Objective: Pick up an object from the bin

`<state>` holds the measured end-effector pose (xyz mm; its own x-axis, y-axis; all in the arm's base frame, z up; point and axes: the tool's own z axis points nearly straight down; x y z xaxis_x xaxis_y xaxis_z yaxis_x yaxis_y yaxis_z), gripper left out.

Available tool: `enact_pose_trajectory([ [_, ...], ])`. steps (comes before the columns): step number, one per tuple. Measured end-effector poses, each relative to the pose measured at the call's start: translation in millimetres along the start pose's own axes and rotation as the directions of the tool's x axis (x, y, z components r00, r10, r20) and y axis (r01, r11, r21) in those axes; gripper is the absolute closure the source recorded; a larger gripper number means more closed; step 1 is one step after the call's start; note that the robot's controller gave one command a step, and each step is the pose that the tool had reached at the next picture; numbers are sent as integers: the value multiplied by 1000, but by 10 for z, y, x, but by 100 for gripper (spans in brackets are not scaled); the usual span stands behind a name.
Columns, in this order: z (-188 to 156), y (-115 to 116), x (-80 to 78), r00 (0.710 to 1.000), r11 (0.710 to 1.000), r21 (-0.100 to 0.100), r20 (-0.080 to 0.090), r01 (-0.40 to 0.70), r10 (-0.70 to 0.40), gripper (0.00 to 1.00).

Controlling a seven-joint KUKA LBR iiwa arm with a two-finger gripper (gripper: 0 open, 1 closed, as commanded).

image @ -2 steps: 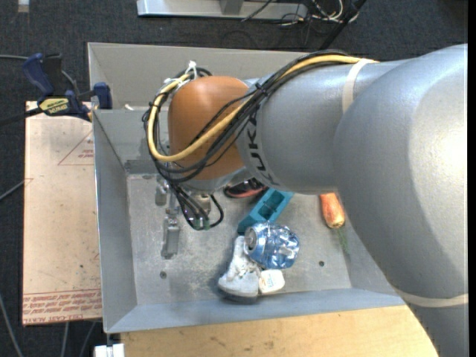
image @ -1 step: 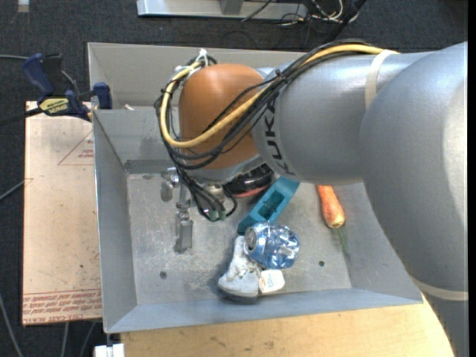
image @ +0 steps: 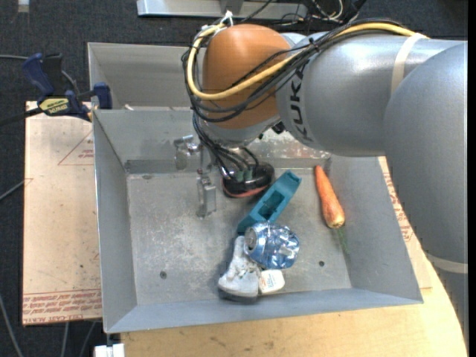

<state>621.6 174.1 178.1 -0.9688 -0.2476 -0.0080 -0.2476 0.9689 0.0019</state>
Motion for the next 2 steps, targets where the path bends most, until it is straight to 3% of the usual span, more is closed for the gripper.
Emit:
enact_pose_trajectory([
  [1, 222, -255, 14, 991, 991, -1, -7, 131, -131, 0],
  [2, 497, -458, 620, 970, 970, -1, 1, 242, -242, 0],
])
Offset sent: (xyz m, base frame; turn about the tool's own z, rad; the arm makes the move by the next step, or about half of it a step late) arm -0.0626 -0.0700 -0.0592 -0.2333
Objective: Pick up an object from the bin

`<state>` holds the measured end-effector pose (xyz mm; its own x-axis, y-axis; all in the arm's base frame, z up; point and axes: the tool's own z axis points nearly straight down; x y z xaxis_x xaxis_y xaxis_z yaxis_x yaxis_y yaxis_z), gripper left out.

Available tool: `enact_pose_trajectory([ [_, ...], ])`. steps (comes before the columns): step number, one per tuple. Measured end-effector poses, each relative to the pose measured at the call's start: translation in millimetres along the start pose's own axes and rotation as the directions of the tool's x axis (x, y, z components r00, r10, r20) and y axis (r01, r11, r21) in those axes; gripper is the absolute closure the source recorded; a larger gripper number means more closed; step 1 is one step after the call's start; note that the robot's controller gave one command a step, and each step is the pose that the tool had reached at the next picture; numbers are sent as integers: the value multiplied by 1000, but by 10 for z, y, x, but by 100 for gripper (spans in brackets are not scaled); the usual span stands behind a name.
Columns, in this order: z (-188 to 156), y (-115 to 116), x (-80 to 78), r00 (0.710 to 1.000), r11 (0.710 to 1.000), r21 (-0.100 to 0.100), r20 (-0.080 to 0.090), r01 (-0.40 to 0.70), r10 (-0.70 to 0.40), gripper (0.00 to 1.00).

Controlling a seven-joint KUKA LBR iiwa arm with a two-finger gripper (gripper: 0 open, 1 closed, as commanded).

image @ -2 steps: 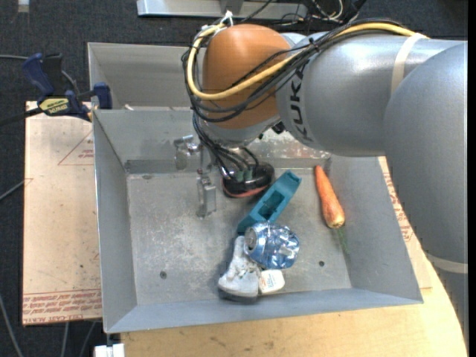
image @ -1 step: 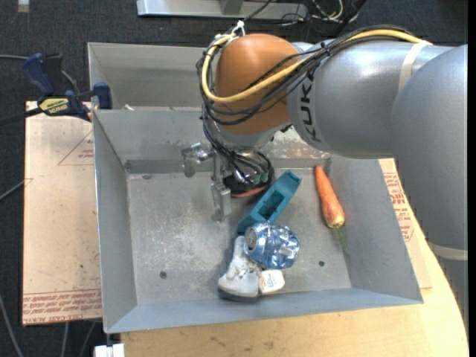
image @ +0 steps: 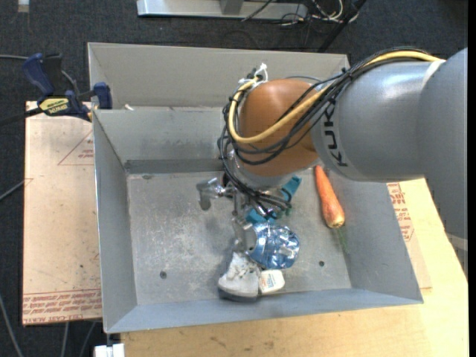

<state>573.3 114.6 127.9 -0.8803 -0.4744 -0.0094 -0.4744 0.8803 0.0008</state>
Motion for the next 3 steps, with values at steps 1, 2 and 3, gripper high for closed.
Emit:
enact_pose_trajectory([
  [1, 62, -169, 342, 1000, 1000, -4, -9, -22, 22, 0],
  [2, 40, -316, 471, 1000, 1000, -1, -2, 19, -19, 0],
  [3, 18, -318, 760, 988, 988, -5, -5, 156, -156, 0],
])
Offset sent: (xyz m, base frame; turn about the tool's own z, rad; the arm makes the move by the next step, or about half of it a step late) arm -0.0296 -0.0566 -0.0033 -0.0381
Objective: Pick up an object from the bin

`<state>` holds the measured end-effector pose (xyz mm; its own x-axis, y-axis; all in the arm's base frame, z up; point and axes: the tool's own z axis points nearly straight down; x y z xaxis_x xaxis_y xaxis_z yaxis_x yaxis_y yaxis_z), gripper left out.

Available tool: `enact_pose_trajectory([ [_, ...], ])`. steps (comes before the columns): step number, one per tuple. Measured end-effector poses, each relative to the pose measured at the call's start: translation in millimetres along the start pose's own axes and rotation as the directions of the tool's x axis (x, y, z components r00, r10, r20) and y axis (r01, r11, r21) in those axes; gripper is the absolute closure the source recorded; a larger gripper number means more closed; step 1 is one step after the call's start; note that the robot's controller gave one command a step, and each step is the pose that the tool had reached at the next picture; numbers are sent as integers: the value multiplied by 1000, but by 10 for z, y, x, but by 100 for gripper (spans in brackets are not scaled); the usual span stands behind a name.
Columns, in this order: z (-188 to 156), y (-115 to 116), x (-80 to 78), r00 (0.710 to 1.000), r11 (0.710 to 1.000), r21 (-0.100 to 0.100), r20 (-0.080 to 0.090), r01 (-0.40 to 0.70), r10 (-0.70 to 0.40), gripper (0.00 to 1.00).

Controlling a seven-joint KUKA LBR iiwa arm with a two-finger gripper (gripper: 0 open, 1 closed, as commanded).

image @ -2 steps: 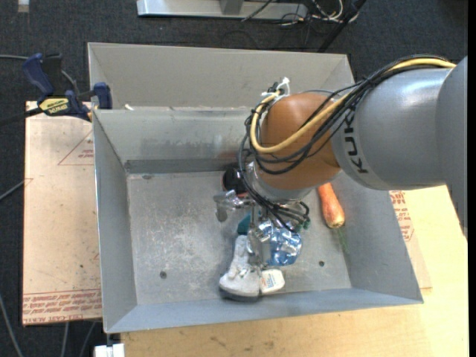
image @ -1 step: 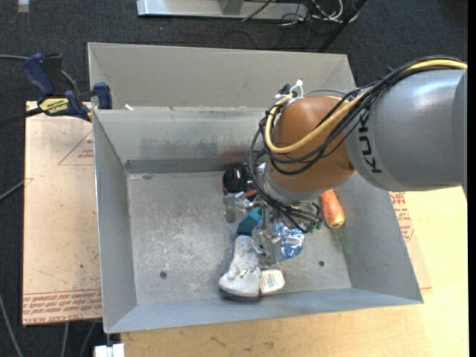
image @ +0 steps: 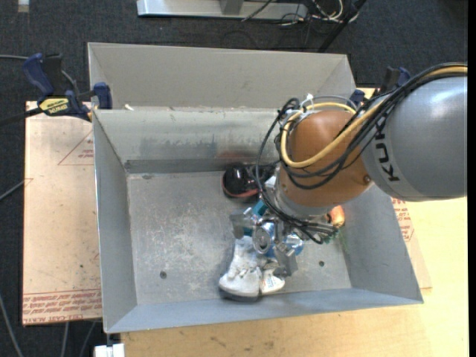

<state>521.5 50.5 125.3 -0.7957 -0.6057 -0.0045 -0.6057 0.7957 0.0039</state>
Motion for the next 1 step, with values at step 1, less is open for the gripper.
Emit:
enact_pose_trajectory([
  [1, 486, -56, -36, 982, 982, 5, 2, 187, -187, 100],
])
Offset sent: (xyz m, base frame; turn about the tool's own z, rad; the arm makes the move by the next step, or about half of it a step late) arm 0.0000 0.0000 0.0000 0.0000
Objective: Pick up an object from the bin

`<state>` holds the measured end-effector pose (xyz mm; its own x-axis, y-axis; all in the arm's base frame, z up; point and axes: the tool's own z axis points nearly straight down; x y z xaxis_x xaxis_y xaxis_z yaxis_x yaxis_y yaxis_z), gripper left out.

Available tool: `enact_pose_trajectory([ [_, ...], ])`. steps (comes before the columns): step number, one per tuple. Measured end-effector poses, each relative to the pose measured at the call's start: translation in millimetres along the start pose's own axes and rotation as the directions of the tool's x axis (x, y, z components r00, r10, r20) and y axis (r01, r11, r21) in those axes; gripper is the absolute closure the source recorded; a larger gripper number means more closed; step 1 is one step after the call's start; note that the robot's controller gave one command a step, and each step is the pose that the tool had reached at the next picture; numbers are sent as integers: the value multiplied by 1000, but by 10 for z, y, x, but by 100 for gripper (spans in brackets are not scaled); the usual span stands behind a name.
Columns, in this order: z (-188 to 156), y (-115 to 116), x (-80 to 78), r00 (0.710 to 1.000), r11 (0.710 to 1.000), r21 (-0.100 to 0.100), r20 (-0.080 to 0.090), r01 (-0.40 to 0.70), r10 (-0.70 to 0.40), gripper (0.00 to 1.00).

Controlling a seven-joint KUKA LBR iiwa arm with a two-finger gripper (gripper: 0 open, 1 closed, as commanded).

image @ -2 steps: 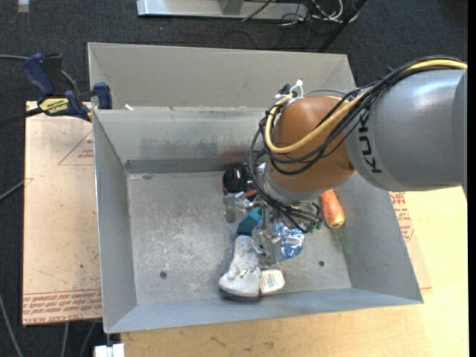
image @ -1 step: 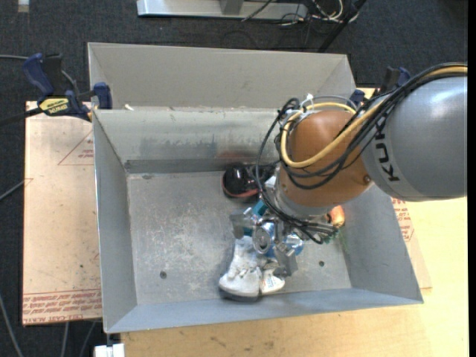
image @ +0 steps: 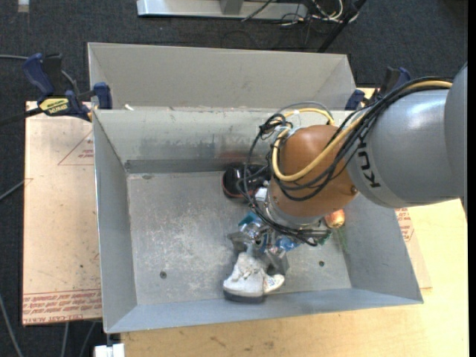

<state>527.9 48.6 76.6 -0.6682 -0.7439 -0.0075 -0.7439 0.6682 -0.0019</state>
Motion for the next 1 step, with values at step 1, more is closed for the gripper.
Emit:
enact_pose_trajectory([
  [1, 0, 0, 0, 1000, 1000, 0, 0, 0, 0, 100],
])
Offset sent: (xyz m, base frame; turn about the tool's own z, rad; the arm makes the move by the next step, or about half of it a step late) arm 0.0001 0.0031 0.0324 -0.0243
